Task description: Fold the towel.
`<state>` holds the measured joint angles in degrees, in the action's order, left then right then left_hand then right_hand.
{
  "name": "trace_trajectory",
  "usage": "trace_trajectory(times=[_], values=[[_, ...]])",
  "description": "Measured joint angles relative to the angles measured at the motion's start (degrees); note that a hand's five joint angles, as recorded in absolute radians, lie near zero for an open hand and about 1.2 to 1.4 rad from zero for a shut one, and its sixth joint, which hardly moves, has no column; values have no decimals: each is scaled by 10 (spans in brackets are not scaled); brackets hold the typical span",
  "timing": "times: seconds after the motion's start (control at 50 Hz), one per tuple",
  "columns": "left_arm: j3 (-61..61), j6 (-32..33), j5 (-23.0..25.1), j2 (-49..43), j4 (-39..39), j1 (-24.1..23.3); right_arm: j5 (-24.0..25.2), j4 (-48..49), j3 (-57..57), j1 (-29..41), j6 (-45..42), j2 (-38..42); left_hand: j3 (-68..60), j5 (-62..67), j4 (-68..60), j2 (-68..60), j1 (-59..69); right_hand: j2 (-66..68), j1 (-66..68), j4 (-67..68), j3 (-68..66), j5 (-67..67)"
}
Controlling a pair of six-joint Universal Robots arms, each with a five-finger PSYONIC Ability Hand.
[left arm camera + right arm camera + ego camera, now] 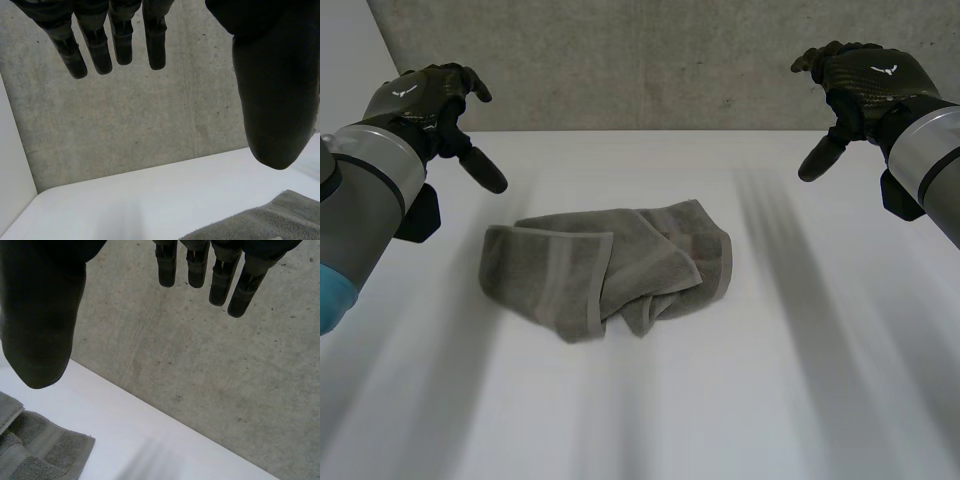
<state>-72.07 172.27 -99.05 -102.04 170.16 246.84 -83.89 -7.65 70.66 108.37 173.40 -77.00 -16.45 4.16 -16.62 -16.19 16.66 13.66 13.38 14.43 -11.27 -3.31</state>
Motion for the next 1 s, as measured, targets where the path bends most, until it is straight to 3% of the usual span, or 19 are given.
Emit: trace_trajectory(times=[0.48,0.58,0.7,0.8,1.0], values=[[-3,1,10,0,4,-3,-2,0,0,0,-1,0,13,-6,11,10,-12,0,0,0,0,0],[-12,6,55,-2,7,-11,11,-1,2,4,-3,3,13,-6,11,10,-12,0,0,0,0,0],[-30,17,163,-24,7,-19,67,-8,4,20,-30,25,13,-6,11,10,-12,0,0,0,0,0],[-40,66,227,-60,5,-24,130,-25,9,40,-94,67,13,-6,11,10,-12,0,0,0,0,0],[-61,252,242,-161,7,-41,158,7,29,81,-162,177,13,-6,11,10,-12,0,0,0,0,0]])
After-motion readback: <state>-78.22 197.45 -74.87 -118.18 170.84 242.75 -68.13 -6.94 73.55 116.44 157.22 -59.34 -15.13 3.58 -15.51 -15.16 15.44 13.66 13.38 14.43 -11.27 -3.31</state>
